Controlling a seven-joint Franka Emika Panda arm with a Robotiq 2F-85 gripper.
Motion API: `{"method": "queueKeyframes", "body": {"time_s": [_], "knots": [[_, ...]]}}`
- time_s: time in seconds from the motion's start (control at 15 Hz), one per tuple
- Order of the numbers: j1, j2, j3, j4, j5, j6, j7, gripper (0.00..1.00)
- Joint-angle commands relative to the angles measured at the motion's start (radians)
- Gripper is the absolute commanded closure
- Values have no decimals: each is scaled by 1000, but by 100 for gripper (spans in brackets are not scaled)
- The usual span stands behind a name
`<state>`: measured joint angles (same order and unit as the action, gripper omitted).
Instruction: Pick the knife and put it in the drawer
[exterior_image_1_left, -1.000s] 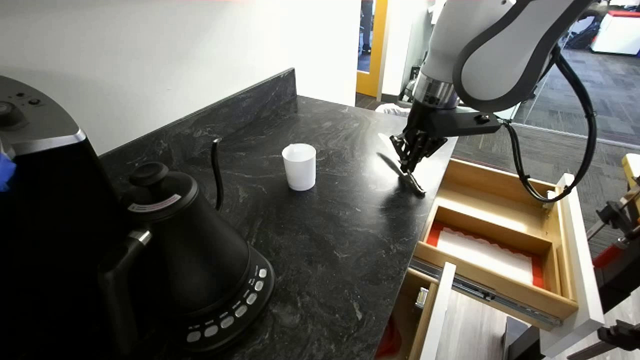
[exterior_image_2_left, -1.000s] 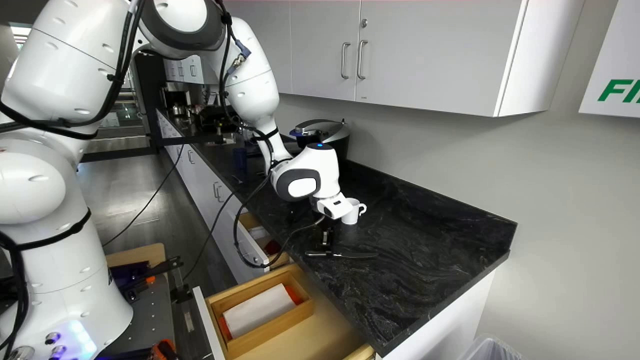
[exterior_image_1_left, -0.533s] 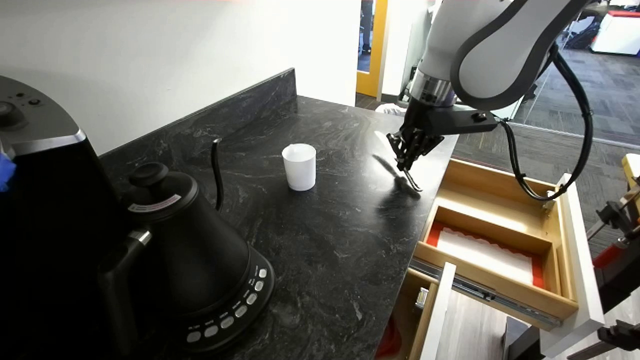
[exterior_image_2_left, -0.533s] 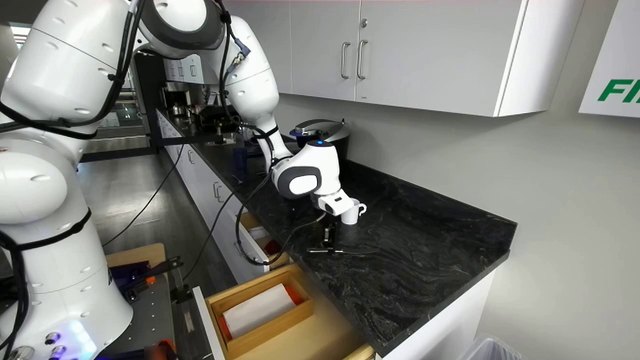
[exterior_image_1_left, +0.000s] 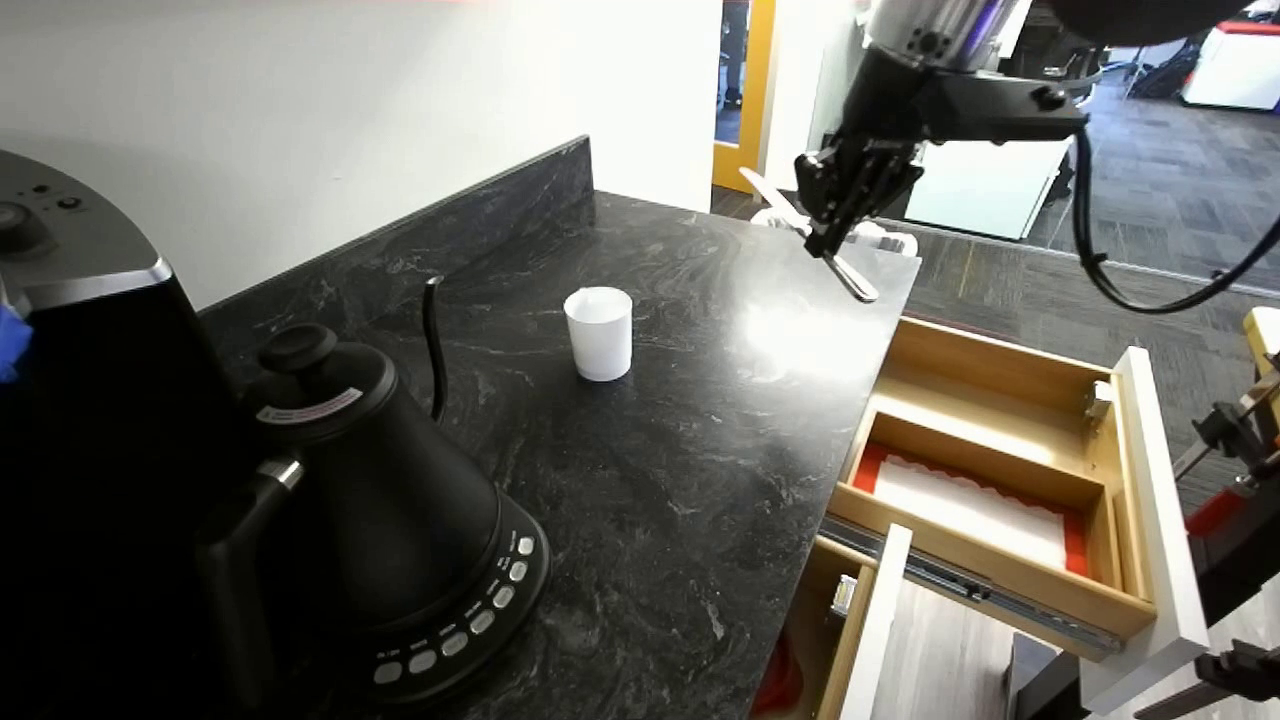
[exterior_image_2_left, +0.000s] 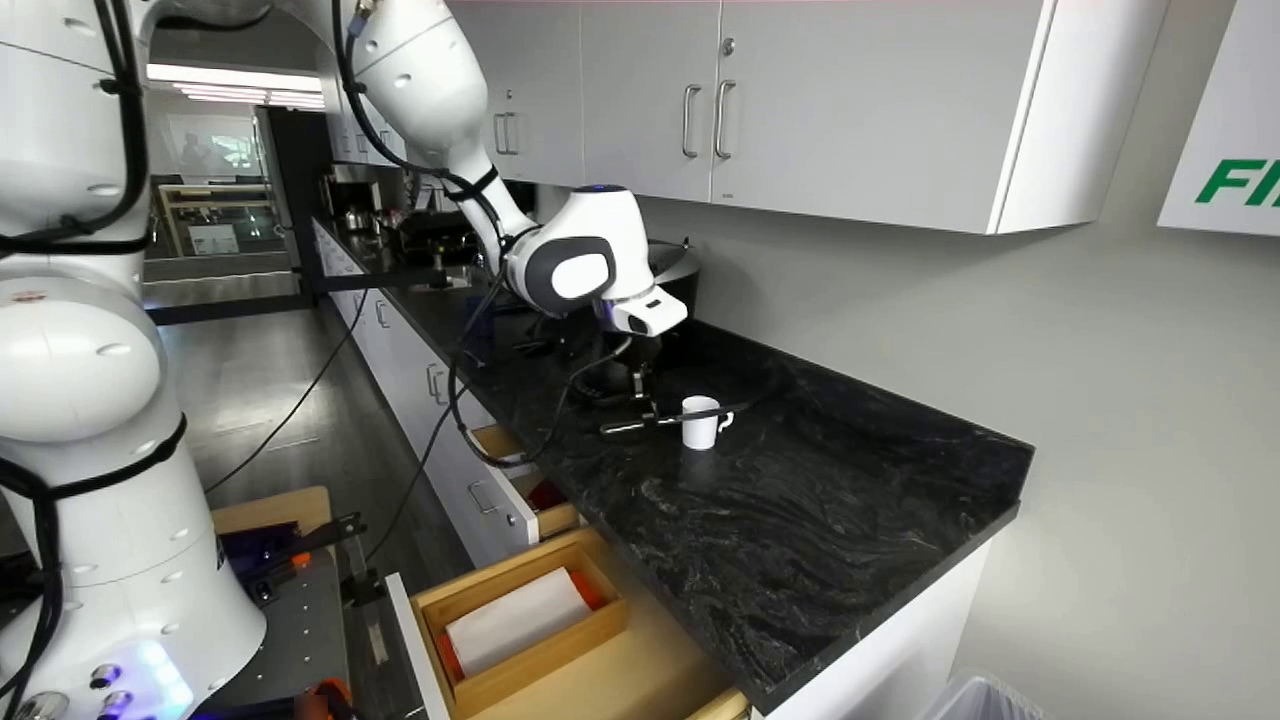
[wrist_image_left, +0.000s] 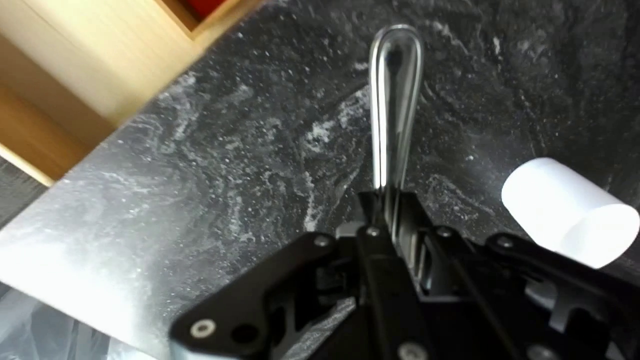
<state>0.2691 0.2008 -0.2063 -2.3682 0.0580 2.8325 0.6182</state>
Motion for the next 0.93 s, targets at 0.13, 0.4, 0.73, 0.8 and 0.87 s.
{"method": "queueKeyframes", "body": {"time_s": [0.13, 0.4, 0.73, 0.8, 0.87], "knots": [[-94, -300, 67, -351, -129, -69, 25, 93], [-184, -454, 153, -557, -121, -95, -5, 93], [-206, -369, 239, -437, -121, -140, -137, 93], [-199, -372, 244, -431, -99, -153, -190, 93], [-195, -368, 247, -427, -87, -156, -230, 93]]}}
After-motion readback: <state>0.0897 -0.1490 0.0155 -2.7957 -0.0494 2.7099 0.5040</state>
